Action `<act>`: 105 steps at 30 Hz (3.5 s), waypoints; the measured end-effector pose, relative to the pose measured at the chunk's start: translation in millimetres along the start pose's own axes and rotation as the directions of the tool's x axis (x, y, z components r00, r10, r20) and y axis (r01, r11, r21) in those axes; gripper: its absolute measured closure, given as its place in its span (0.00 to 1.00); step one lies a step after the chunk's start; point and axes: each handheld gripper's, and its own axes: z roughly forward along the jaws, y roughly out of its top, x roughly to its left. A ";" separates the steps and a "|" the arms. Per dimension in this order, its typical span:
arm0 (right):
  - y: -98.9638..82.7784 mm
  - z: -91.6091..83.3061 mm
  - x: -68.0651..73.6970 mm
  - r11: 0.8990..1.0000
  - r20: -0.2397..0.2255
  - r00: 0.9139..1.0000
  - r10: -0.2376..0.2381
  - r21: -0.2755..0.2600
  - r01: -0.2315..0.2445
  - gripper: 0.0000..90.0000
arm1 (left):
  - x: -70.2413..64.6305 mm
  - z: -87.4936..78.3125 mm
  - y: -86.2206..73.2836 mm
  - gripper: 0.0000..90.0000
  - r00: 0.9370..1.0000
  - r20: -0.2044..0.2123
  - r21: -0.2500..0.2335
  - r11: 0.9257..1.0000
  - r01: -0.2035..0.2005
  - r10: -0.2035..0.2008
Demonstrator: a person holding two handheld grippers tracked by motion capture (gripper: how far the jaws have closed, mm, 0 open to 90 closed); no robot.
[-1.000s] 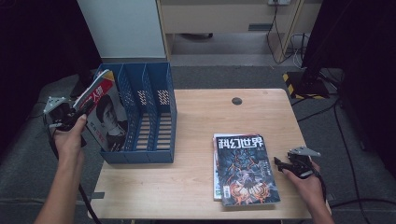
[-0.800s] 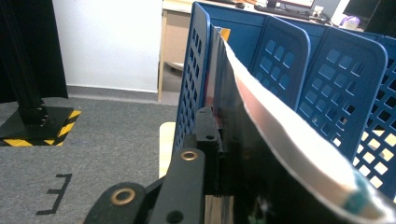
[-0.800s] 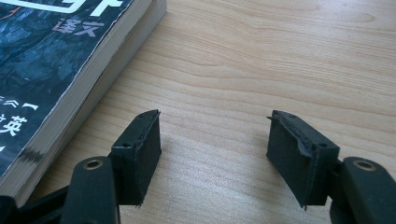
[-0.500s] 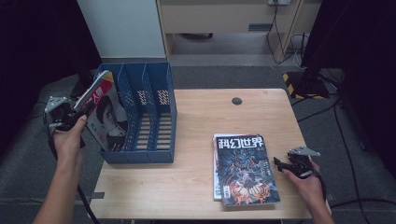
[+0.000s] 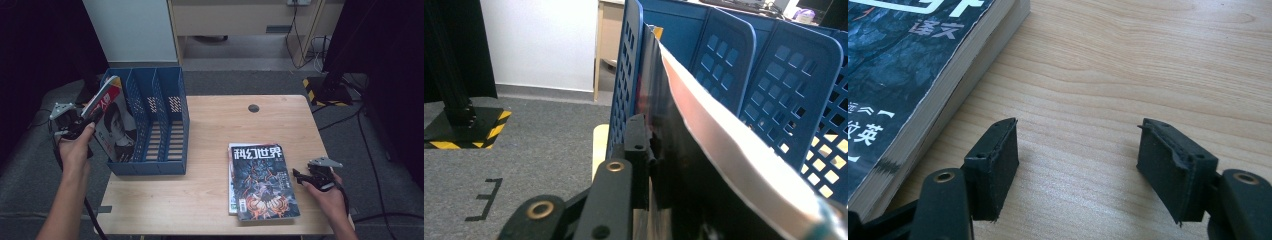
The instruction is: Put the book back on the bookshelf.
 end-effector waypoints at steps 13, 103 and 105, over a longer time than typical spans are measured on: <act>0.3 0.6 0.9 1.000 -0.001 1.000 -0.001 0.001 0.001 0.34 | -2.2 7.1 0.6 0.75 1.000 -0.022 0.008 1.000 0.022 -0.022; 0.4 0.8 2.4 1.000 -0.004 1.000 -0.001 0.005 0.002 0.32 | -3.4 7.6 5.3 0.95 0.999 0.032 -0.148 0.988 -0.033 0.038; 0.4 0.8 2.4 1.000 -0.004 1.000 -0.001 0.006 0.001 0.32 | -2.4 7.7 4.3 0.95 0.999 0.033 -0.146 0.989 -0.029 0.034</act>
